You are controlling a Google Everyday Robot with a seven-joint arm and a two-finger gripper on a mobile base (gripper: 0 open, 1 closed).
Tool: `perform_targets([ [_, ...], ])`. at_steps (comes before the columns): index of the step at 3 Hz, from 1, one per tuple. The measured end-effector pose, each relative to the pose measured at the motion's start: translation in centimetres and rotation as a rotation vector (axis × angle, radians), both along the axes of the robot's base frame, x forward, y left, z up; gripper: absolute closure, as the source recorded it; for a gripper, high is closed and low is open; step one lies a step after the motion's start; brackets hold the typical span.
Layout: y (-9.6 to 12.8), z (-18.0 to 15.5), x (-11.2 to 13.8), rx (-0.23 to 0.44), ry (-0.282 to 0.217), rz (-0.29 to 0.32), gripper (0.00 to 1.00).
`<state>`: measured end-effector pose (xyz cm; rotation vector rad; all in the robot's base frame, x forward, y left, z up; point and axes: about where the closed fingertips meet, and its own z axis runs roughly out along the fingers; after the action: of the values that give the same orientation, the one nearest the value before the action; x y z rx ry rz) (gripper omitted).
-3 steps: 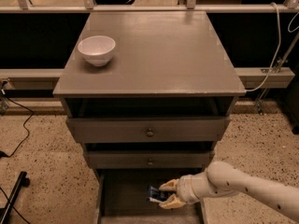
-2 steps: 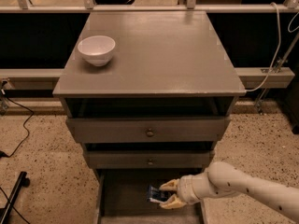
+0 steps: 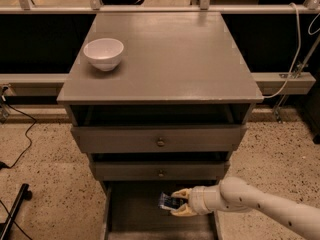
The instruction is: Place rxbar blueberry into bottom drawer
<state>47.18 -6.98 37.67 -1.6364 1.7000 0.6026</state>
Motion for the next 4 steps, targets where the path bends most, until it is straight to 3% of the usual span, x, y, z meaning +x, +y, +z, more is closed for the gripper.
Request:
perform_targets([
  [1, -0.9, -3.9, 2.2, 0.008, -0.112, 0.025, 1.00],
  [2, -2.6, -10.9, 3.1, 0.049, -0.126, 0.085, 1.00],
  [3, -3.6, -14.6, 3.3, 0.065, -0.089, 0.100, 1.00],
  [4, -3.5, -17.6, 3.7, 0.073, -0.025, 0.083, 0.82],
])
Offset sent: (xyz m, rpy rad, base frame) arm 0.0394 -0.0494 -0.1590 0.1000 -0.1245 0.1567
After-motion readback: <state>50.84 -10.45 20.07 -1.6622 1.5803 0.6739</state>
